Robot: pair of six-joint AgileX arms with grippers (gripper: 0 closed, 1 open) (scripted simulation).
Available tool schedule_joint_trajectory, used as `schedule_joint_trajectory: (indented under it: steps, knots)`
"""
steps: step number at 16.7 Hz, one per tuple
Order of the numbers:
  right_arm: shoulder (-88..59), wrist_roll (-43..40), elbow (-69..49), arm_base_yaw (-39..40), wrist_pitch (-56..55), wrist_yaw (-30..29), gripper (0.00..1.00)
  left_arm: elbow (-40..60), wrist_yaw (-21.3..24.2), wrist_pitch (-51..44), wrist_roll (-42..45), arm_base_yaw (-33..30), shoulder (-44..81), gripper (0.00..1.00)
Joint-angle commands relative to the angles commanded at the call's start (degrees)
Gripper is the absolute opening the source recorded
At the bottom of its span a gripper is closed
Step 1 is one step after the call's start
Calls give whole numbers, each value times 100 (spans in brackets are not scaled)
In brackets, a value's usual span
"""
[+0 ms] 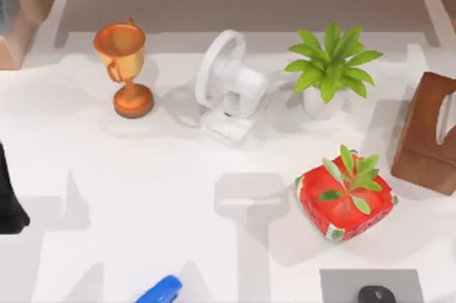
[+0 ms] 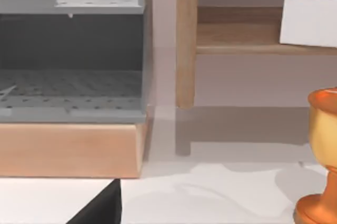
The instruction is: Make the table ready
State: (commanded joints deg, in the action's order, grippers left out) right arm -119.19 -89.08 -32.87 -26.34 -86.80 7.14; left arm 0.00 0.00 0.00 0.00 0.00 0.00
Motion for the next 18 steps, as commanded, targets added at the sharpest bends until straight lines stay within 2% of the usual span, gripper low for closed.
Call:
schedule_joint_trajectory:
  steps: [3, 9, 15, 18]
  knots:
    - [-168, 0, -454, 206, 344, -207, 0, 0, 0, 0, 0, 0, 0, 100]
    - [-253, 22, -555, 251, 462, -263, 0, 0, 0, 0, 0, 0, 0, 100]
    - [-665, 4, -1765, 481, 1096, -514, 0, 0, 0, 0, 0, 0, 0, 100]
    - [-797, 17, -1957, 567, 1251, -613, 0, 0, 0, 0, 0, 0, 0, 100]
